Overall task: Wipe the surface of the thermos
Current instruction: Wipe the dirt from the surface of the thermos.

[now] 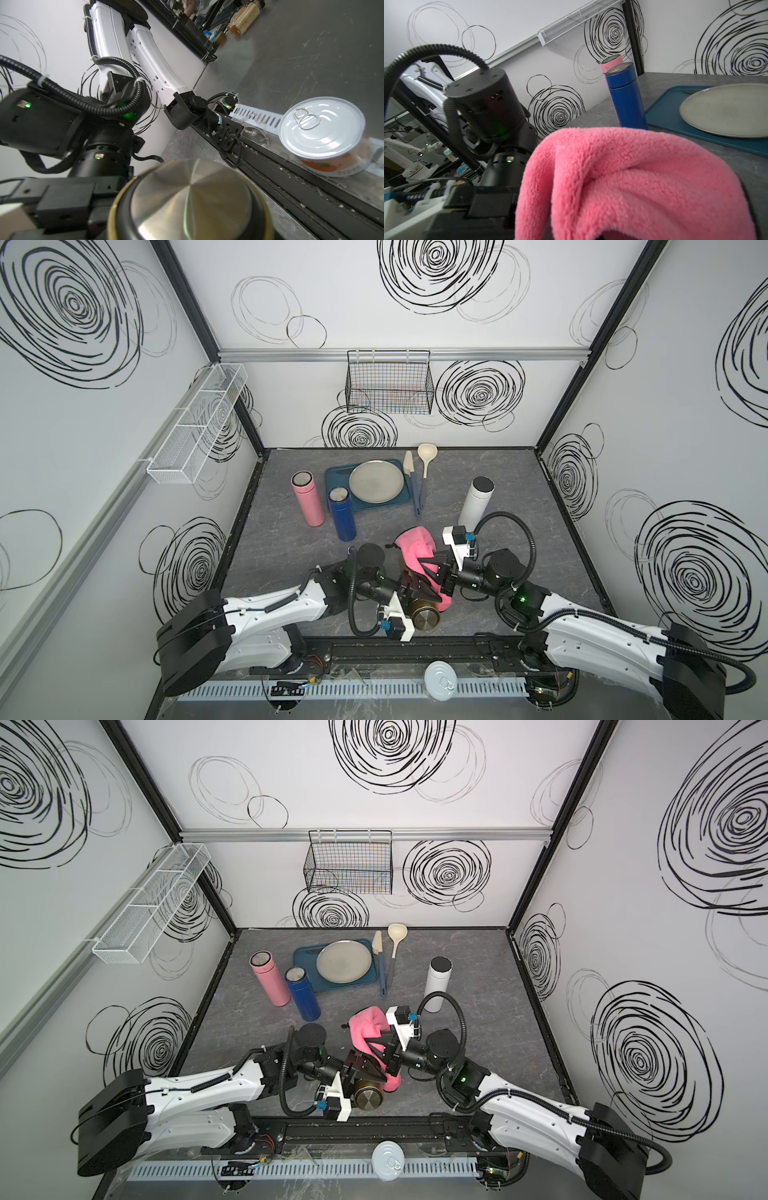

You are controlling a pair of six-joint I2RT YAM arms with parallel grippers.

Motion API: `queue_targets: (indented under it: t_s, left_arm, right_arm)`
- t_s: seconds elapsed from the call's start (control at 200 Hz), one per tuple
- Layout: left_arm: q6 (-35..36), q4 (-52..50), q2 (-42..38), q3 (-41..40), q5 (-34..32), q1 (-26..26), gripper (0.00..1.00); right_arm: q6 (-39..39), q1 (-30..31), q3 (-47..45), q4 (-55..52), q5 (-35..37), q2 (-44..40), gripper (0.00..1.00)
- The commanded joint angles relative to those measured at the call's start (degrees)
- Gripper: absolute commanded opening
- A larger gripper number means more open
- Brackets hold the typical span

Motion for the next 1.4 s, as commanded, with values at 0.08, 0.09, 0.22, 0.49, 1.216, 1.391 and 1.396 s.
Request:
queue_targets:
  t_s: [0.08,0.09,0.22,0.49,1.216,1.391,1.396]
  left_arm:
    - [-7.03,16.62,-2.15,-1.37,-2.03,-0.35,0.0]
    - [-7.8,17.66,-2.16,-1.64,-2.33,-0.39,0.0]
    - [-24.92,35.08,-1.91,-4.56,-10.85,-1.38,0.0]
    - [-55.41,45.85,-1.29,-1.71,-33.21,-1.16,0.0]
    - [-87.52,3.45,-4.55,17.81,-73.94,-1.76,0.0]
    - [-84.83,3.59,-4.17,17.84,-79.97,-4.34,0.0]
    - [-84.79,3.59,-4.12,17.84,-80.08,-4.41,0.0]
  right_arm:
    - [3.54,-5.38,-3.37,4.16,-1.69,7.7,0.0]
    - [3.48,-5.46,-3.21,3.87,-1.76,7.63,0.0]
    - [1.87,-5.51,-0.56,-2.38,-0.88,1.11,0.0]
    - [1.7,-5.45,-2.02,-4.35,3.58,-8.52,0.0]
    - [-11.13,10.79,10.9,-12.15,20.62,-5.41,0.0]
    - [-6.9,10.74,5.11,-8.69,24.92,0.07,0.0]
    - [-6.83,10.74,5.04,-8.62,24.98,0.17,0.0]
